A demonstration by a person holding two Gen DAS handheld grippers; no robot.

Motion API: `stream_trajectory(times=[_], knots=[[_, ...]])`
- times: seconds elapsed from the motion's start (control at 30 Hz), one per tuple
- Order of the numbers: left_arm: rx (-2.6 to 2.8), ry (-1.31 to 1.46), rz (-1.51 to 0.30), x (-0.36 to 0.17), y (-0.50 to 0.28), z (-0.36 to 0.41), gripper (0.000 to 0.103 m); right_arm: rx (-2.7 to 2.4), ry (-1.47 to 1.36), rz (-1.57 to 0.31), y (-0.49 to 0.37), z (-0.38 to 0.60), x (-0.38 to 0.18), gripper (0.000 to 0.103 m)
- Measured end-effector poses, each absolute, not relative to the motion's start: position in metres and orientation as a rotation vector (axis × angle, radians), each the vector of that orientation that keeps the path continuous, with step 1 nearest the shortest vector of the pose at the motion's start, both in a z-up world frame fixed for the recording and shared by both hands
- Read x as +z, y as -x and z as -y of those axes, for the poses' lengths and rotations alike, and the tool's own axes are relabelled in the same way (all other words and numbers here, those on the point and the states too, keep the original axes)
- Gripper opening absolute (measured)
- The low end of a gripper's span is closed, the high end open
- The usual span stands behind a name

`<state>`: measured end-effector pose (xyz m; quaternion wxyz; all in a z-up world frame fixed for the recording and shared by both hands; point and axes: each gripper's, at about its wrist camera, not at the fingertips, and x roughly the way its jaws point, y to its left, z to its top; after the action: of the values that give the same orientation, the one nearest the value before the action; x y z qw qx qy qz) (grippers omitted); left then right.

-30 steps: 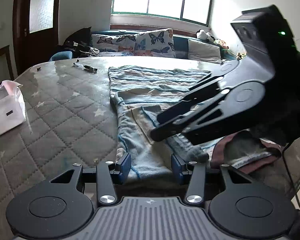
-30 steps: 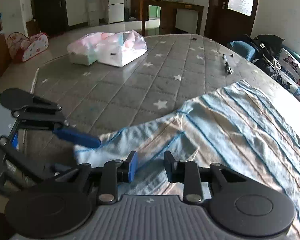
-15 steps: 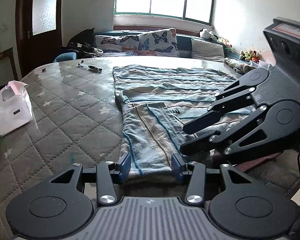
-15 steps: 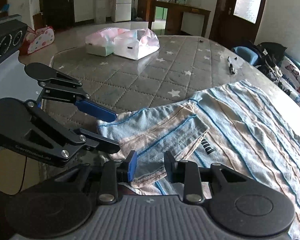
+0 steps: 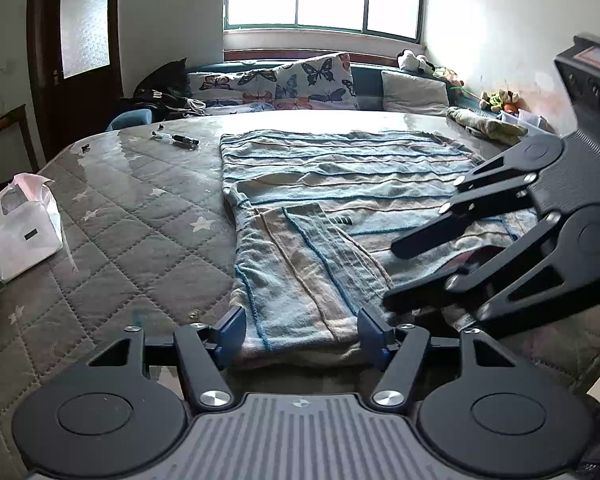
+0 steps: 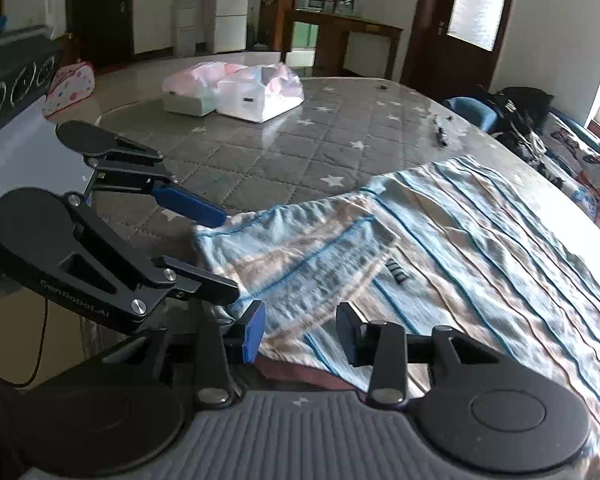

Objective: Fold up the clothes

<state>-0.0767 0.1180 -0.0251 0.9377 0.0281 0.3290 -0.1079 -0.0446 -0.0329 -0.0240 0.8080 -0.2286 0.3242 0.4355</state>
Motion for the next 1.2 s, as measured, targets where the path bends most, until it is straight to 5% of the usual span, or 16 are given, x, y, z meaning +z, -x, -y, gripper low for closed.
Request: stream_trajectory(times=[0.63,1.2], knots=[[-0.220,-0.106,-0.638,-0.017,0.076,-0.105,0.091,0.483,0.182,-0.742,0.040,0.182,-0.024,0.065],[-0.287,-0.171,-0.634,-0.010,0.074,-0.092,0.091,0.372,0.153,-0.770,-0.029,0.213,-0.043,0.065]])
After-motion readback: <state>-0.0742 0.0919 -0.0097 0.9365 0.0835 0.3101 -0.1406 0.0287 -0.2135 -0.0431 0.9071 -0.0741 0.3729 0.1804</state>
